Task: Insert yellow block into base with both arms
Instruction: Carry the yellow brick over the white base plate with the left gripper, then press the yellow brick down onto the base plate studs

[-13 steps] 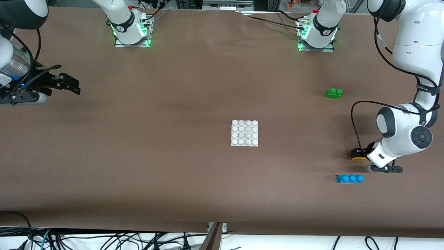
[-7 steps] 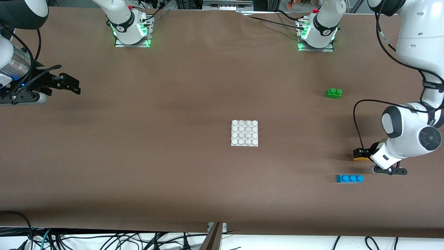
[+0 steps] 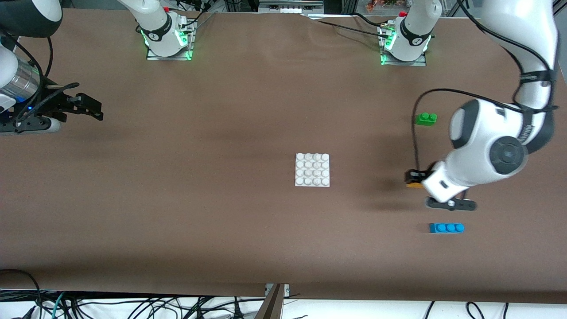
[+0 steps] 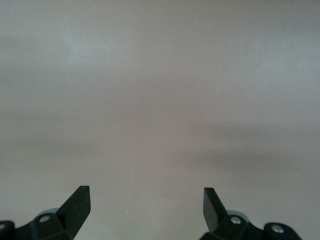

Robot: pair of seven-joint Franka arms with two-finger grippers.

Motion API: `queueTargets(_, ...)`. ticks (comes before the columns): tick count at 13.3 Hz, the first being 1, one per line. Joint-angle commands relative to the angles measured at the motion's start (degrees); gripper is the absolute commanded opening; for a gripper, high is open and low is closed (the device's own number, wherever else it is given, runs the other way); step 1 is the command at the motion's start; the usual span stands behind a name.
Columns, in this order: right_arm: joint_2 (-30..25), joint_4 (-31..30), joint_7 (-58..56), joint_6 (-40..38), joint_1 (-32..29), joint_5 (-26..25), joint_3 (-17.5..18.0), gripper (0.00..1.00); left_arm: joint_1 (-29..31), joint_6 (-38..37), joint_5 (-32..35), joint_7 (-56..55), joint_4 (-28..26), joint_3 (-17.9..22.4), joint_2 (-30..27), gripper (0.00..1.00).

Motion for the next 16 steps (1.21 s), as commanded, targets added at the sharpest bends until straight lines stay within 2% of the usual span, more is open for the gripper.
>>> queueTargets(1,-0.69,-0.53,-0.16,-0.51,-0.28,-0.40,0.38,1.00,-9.12,-0.33,-0.90,-9.02,2.98,0.45,4.54,0.21)
queueTargets(2,-0.78,-0.70,0.10,-0.51,-0.28,-0.49,0.38,1.00,-12.91,0.72,-0.55,-11.67,4.30,0.71,6.56,0.21)
queueTargets(7,-0.78,-1.23,0.19,0.10,-0.19,-0.49,0.47,1.00,-22.51,11.70,-0.37,-18.10,3.70,0.71,12.28,0.24)
queueTargets(16,-0.69,-2.38,0.19,1.25,-0.28,-0.49,0.47,1.00,-22.79,13.04,-0.37,-19.08,2.47,0.63,15.63,0.24)
